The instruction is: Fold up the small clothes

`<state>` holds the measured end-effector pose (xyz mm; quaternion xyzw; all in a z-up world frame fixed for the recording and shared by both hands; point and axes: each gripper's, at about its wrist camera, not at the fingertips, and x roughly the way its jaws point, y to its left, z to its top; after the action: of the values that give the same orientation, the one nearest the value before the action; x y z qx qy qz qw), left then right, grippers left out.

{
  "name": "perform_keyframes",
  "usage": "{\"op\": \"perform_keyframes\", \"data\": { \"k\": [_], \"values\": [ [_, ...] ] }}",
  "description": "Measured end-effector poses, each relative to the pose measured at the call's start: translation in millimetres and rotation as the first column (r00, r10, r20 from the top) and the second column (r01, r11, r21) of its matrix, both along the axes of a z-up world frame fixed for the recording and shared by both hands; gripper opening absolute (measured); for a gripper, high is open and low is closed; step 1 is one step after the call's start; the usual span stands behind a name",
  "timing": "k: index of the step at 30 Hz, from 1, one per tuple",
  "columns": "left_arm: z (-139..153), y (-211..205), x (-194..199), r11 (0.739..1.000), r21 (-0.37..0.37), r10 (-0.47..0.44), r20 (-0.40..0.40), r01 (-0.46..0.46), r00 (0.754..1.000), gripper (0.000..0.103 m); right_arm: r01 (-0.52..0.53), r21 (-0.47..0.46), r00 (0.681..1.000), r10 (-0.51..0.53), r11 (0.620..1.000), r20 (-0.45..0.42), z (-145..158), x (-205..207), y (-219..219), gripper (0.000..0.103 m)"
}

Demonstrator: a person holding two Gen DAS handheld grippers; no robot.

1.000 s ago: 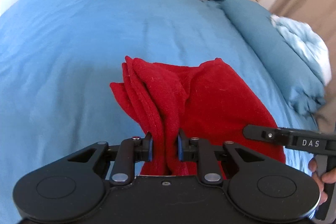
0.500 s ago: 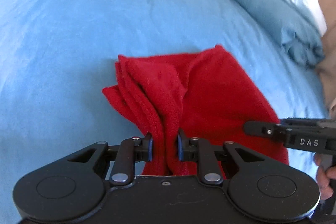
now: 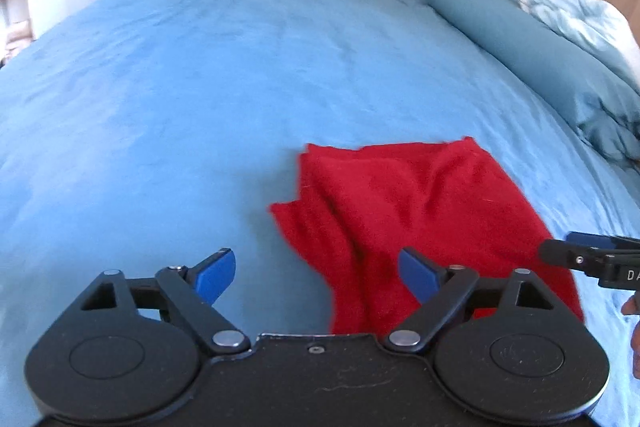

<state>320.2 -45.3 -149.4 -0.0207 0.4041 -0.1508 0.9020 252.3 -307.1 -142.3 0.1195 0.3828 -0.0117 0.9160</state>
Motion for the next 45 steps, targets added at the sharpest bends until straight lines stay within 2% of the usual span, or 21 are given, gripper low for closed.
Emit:
{"op": "perform_keyframes", "data": {
  "k": [4,7,12,15,18,22,25,28,32,37,40,45],
  "values": [
    [-20.1,5.9,-4.0,0.999,0.032,0.033,0.014,-0.034,0.999,0.092,0.027,0.005,0.999,-0.027,1.0,0.021,-20.7,-5.9,-11.0,0.101],
    [-32.2,0.8,-5.0,0.996,0.084,0.033,-0.001,-0.033,0.999,0.093,0.034,0.017,0.999,-0.034,0.999,0.027,-35.2,-9.4,-17.3,0.102],
    [-24.0,0.6,-3.1,0.993,0.107,0.054,-0.022,-0.052,0.998,0.093,0.04,-0.016,0.999,-0.04,0.999,0.023,-28.1,-10.6,-11.6,0.102],
    [-0.5,3.9,-14.5,0.988,0.144,0.056,0.01,-0.056,0.998,0.092,0.036,-0.072,0.997,-0.032,0.997,0.068,-1.7,-21.7,-5.2,0.102],
    [41.1,9.1,-41.5,0.992,0.118,0.033,0.101,-0.045,0.994,0.092,0.009,-0.081,0.992,0.001,0.997,0.126,33.9,-43.1,1.0,0.103],
    [102.3,13.5,-90.2,0.991,0.119,0.041,0.219,-0.068,0.975,0.099,0.056,-0.106,0.987,-0.039,0.993,0.156,79.7,-79.6,11.4,0.103],
    [134.2,17.2,-130.3,0.987,0.128,0.056,0.298,-0.098,0.953,0.103,0.14,-0.117,0.972,-0.114,0.983,0.205,110.7,-116.6,19.1,0.103],
    [158.4,23.3,-170.9,0.991,0.095,0.057,0.348,-0.096,0.936,0.103,0.152,-0.145,0.969,-0.118,0.978,0.219,133.5,-148.2,31.5,0.103],
    [176.8,24.3,-209.1,0.989,0.103,0.072,0.319,-0.11,0.945,0.103,0.144,-0.183,0.971,-0.103,0.972,0.217,158.5,-186.2,49.8,0.103],
    [179.3,27.0,-245.2,0.987,0.092,0.106,0.249,-0.132,0.963,0.103,0.153,-0.185,0.977,-0.121,0.971,0.173,178.8,-229.7,65.9,0.103],
    [171.8,25.0,-259.0,0.983,0.121,0.115,0.199,-0.141,0.973,0.103,0.145,-0.209,0.985,-0.12,0.967,0.128,182.0,-253.9,76.6,0.103],
    [150.5,19.2,-276.4,0.975,0.183,0.102,0.157,-0.13,0.982,0.103,0.135,-0.241,0.991,-0.126,0.961,0.054,164.6,-271.4,92.5,0.103]
  ]
}}
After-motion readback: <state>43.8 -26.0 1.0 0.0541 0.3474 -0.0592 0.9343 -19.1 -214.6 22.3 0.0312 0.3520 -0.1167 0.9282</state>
